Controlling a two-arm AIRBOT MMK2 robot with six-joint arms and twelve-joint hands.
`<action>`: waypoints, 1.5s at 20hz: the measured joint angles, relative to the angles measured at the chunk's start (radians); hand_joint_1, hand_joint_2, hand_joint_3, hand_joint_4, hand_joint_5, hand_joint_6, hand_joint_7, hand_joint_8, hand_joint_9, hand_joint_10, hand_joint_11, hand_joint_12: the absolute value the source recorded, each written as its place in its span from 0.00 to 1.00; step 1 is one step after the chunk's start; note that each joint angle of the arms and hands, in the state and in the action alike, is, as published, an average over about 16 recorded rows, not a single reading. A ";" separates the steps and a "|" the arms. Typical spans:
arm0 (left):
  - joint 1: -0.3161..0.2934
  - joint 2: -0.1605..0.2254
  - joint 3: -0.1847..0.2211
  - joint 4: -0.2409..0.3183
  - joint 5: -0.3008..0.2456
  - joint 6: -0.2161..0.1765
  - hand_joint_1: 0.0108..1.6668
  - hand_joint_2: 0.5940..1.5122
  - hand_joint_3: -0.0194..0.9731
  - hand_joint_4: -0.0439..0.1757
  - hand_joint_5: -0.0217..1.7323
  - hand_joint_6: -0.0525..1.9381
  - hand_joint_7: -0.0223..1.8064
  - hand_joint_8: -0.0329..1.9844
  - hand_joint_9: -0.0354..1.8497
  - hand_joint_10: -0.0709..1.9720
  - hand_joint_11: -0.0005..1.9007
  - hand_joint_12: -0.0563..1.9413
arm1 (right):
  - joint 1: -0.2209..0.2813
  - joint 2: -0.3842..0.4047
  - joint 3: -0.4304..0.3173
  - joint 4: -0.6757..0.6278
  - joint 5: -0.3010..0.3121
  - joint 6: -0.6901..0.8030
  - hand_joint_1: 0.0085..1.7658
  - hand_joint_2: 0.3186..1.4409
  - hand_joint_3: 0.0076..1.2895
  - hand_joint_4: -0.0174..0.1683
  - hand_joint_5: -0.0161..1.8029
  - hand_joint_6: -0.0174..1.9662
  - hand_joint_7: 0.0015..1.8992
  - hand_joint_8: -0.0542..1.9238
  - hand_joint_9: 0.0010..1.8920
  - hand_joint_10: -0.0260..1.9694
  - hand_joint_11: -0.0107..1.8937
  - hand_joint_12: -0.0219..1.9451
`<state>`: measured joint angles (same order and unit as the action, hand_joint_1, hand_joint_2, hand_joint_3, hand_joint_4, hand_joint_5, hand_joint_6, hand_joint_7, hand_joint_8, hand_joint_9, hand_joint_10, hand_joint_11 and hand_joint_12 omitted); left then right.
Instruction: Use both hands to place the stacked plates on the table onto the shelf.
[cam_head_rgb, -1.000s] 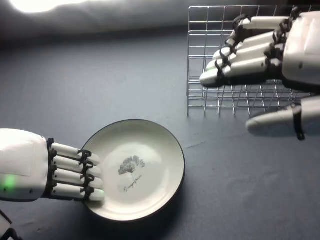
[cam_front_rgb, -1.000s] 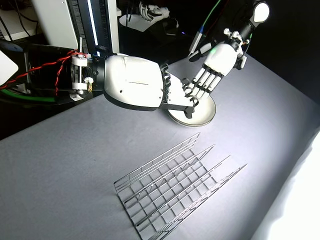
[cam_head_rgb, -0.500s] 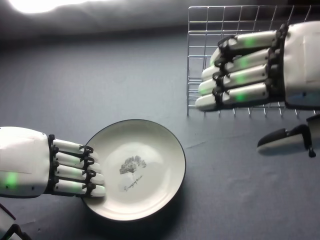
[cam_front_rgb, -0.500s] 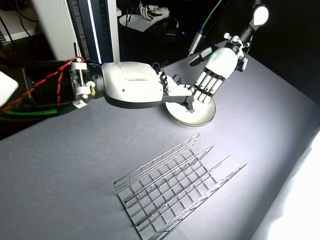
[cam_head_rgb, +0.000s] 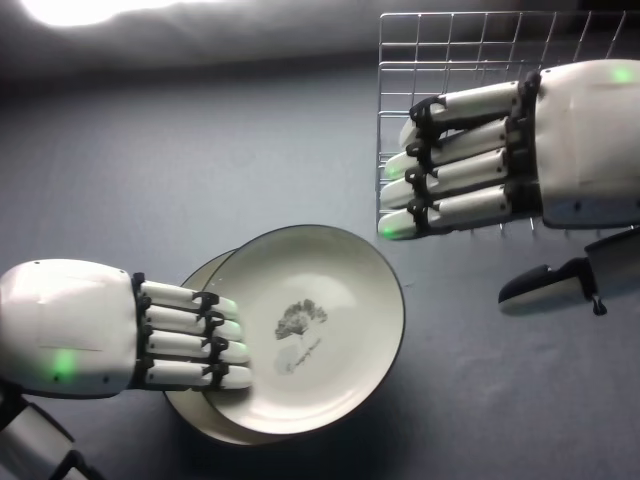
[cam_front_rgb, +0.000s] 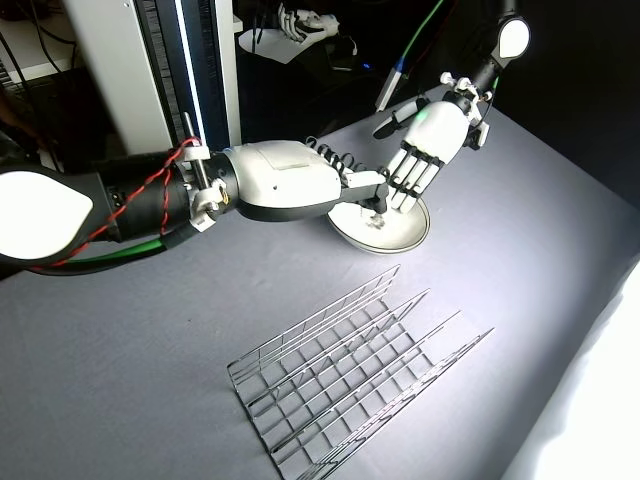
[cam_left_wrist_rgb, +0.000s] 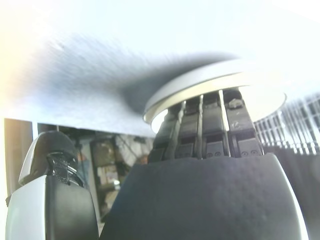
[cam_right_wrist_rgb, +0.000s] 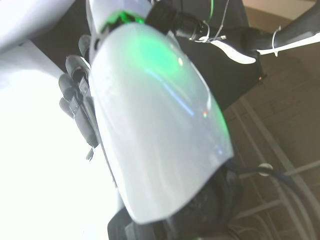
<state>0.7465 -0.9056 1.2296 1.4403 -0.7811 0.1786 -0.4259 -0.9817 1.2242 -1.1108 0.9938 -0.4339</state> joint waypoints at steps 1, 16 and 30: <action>-0.002 -0.006 -0.002 -0.002 0.004 0.001 0.00 0.47 0.03 0.18 0.03 0.01 0.04 0.01 0.05 0.04 0.01 0.07 | 0.000 -0.009 0.010 -0.020 0.011 -0.003 0.00 0.87 0.01 0.11 0.20 0.02 0.21 0.04 0.21 0.03 0.02 0.50; -0.033 -0.067 -0.021 -0.016 0.046 0.004 0.00 0.47 0.03 0.16 0.02 0.01 0.03 0.01 0.07 0.03 0.01 0.11 | 0.000 -0.122 0.122 -0.243 0.107 -0.027 0.49 0.70 0.01 0.11 0.17 0.02 0.16 0.04 0.16 0.03 0.02 0.50; -0.041 -0.077 -0.020 -0.012 0.054 0.004 0.00 0.46 0.03 0.16 0.02 0.01 0.03 0.01 0.06 0.04 0.01 0.08 | 0.000 -0.199 0.140 -0.229 -0.016 -0.020 0.74 0.59 0.01 0.11 0.18 0.02 0.17 0.04 0.18 0.03 0.02 0.46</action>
<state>0.7059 -0.9828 1.2098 1.4280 -0.7274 0.1828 -0.4263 -1.1805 1.3638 -1.3399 0.9773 -0.4541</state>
